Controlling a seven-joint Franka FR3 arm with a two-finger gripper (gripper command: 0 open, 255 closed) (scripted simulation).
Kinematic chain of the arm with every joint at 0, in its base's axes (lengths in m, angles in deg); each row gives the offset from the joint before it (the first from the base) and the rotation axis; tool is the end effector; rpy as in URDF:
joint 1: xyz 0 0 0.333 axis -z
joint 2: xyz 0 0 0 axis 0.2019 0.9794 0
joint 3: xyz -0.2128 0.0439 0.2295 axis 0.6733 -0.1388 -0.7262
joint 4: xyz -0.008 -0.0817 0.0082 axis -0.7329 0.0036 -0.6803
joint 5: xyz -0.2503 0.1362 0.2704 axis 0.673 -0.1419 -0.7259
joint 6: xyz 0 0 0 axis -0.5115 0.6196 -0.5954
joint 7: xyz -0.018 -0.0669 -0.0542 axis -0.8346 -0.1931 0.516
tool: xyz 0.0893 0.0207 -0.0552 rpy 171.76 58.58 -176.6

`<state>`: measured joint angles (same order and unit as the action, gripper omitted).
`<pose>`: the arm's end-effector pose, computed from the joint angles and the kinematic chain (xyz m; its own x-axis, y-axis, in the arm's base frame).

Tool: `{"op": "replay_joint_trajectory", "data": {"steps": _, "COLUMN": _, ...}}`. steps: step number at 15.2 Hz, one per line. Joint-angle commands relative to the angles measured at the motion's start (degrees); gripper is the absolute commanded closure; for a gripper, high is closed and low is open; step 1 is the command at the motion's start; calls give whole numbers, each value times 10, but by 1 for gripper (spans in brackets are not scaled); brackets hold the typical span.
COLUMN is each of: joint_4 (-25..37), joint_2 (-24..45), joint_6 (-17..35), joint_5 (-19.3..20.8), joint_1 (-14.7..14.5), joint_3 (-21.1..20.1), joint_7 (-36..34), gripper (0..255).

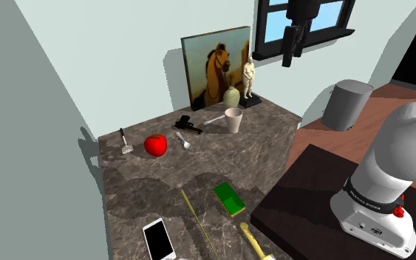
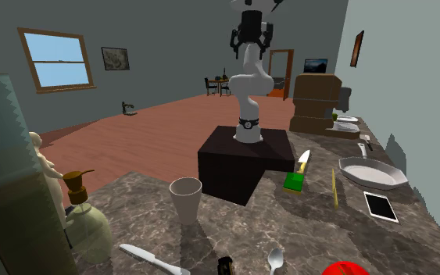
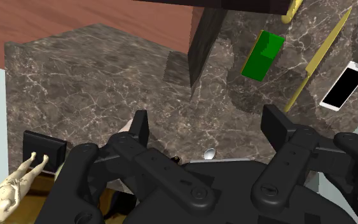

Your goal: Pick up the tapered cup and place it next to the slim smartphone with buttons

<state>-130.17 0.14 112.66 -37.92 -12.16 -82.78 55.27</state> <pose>0.3123 0.0096 0.6191 0.9912 0.1311 0.0198 0.1306 -0.9911 0.0261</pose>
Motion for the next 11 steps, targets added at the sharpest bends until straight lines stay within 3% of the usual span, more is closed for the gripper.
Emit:
{"op": "replay_joint_trajectory", "data": {"steps": 1, "joint_4": 0, "joint_2": 0, "joint_6": 0, "joint_5": 0, "joint_1": 0, "joint_3": 0, "joint_7": 0, "gripper": 0}}
{"op": "replay_joint_trajectory", "data": {"steps": 11, "joint_4": -80, "joint_2": 111, "joint_6": 205, "joint_5": 36, "joint_1": 5, "joint_3": 25, "joint_7": 52, "gripper": 0}}
